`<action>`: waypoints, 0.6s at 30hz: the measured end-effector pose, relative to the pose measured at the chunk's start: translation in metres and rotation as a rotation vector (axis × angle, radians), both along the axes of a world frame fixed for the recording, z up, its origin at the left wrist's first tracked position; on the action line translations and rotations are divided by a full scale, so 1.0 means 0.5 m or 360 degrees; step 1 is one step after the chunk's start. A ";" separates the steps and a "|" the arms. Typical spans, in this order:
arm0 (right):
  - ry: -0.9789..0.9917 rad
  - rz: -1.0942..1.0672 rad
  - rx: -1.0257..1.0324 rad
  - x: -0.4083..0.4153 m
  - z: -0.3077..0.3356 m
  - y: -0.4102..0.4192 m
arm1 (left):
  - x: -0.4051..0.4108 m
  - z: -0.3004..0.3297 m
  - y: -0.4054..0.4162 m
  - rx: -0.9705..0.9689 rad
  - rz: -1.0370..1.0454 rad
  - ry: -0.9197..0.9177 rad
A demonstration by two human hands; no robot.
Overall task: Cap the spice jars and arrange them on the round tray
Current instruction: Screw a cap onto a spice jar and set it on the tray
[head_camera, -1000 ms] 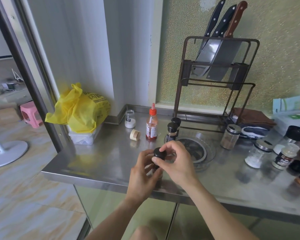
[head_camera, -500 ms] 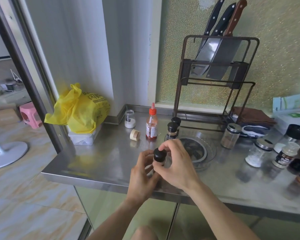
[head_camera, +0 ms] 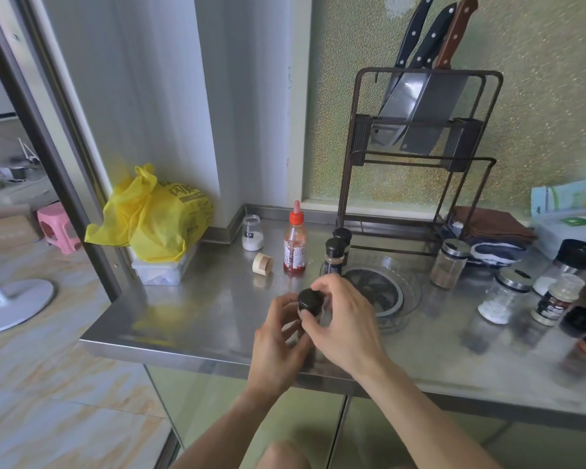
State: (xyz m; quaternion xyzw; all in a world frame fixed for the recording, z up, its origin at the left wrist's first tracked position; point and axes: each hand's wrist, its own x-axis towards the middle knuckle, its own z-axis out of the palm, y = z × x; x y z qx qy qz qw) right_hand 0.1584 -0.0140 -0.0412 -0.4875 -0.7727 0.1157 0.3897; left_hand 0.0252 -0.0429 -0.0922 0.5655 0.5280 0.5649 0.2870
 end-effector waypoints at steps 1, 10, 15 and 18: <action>-0.0002 -0.0024 0.0006 0.000 0.000 0.001 | 0.000 -0.002 0.000 0.0006 -0.0004 0.0009; 0.0162 -0.0114 -0.0080 -0.019 -0.025 -0.006 | 0.002 -0.006 0.005 0.0002 0.0059 0.0034; 0.0247 -0.0130 -0.0173 -0.018 -0.027 -0.014 | 0.002 -0.013 0.011 -0.0057 0.0080 -0.0007; 0.0157 -0.0163 -0.0456 -0.014 -0.047 -0.015 | -0.007 -0.023 0.013 -0.0121 0.0025 0.0048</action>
